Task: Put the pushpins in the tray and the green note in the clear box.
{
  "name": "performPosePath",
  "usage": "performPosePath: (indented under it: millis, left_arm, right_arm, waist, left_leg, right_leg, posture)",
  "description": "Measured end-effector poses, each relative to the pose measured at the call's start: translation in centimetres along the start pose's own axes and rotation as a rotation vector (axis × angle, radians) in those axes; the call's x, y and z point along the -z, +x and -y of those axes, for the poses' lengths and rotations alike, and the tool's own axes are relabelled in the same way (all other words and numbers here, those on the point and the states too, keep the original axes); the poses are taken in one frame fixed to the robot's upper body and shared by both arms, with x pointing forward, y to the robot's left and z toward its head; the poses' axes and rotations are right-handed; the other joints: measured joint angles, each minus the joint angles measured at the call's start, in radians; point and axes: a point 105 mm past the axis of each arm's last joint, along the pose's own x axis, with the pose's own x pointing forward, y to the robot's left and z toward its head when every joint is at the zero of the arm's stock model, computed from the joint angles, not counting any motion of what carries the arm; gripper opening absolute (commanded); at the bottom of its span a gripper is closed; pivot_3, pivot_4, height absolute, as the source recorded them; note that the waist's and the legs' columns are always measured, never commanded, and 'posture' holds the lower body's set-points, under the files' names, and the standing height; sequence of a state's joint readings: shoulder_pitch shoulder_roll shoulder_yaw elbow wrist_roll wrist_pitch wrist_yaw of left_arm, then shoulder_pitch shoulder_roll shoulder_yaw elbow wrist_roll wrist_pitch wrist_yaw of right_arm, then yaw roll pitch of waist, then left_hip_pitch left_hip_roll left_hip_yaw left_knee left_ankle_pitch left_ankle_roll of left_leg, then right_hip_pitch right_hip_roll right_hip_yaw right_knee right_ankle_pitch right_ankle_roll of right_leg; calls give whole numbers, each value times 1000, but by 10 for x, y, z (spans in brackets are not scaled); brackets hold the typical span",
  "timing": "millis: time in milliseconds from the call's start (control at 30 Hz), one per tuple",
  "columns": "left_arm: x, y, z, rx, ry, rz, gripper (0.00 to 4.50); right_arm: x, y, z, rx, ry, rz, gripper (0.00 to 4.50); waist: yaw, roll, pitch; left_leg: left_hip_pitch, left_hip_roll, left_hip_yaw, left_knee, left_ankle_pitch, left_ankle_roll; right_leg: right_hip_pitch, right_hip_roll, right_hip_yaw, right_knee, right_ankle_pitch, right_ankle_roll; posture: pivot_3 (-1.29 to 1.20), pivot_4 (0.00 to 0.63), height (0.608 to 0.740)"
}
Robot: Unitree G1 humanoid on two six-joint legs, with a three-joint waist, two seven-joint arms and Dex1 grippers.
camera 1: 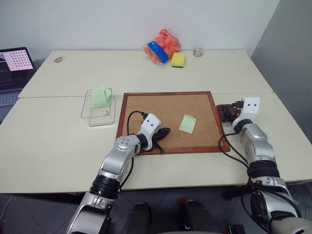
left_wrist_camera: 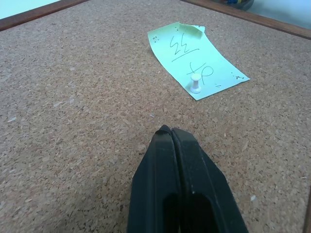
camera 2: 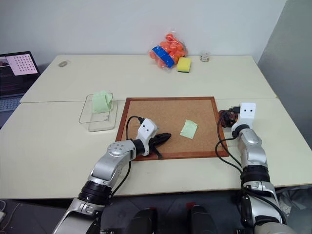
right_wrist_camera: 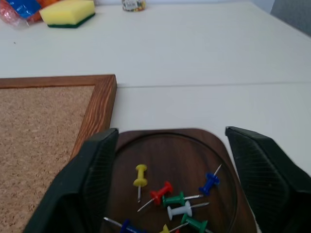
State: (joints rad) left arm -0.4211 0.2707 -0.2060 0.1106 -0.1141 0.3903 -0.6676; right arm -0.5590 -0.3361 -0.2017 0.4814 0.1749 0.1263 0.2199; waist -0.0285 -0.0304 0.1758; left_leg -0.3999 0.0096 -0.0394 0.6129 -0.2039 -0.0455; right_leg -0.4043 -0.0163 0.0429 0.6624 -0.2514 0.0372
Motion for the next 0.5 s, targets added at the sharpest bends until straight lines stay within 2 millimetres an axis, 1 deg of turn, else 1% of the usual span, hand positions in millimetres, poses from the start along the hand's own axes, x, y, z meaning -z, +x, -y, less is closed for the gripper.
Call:
performPosePath:
  millis: [67, 133, 200, 300, 400, 433, 500]
  left_arm:
    - [0, 0, 0, -1, 0, 0, 0]
    - [0, 0, 0, -2, -2, 0, 0]
    - [0, 0, 0, -2, -2, 1, 0]
    - [0, 0, 0, -1, -4, 0, 0]
    - [1, 0, 0, -4, -6, -2, 0]
    - [1, 0, 0, -4, -6, -2, 0]
    - [1, 0, -1, -5, -10, -6, 0]
  right_arm:
    - [-10, -6, -17, -116, -34, 53, 4125]
    - [-15, -17, -45, -284, -48, 94, 4125]
    - [-15, -29, -72, -433, -62, 107, 4125]
    - [-8, -51, -104, -623, -93, 97, 4125]
    - [0, -63, -126, -743, -103, 76, 4125]
    - [1, -64, -128, -751, -101, 74, 4125]
    - [4, -67, -142, -793, -85, 66, 4125]
  waist:
    - [-1, 0, 0]
    - [-1, 0, 0]
    - [-1, 0, 0]
    - [0, 0, 0]
    - [0, 0, 0]
    - [0, 0, 0]
    - [-1, 0, 0]
  left_leg:
    - [0, 0, 0, 0, 0, 0]
    - [0, 1, -1, 0, 0, 0]
    - [0, 0, -1, 0, 0, 0]
    - [0, 0, -1, 0, 0, 0]
    - [0, 0, -1, 0, 0, 0]
    - [0, 0, -1, 0, 0, 0]
    - [0, 1, -1, 0, 0, 0]
  right_leg:
    - [0, 0, 0, 0, 0, 1]
    - [0, 1, 0, 0, -1, 2]
    - [0, 0, 0, 0, -1, 2]
    - [0, 0, -1, 0, -1, 3]
    - [0, 0, 0, 0, -1, 3]
    - [0, 0, 0, 0, -1, 3]
    - [0, 0, -1, 0, -1, 2]
  posture:
    - [0, 150, 740]
    - [0, 150, 740]
    - [0, 150, 740]
    - [0, 150, 740]
    - [0, 150, 740]
    - [0, 150, 740]
    - [0, 150, 740]
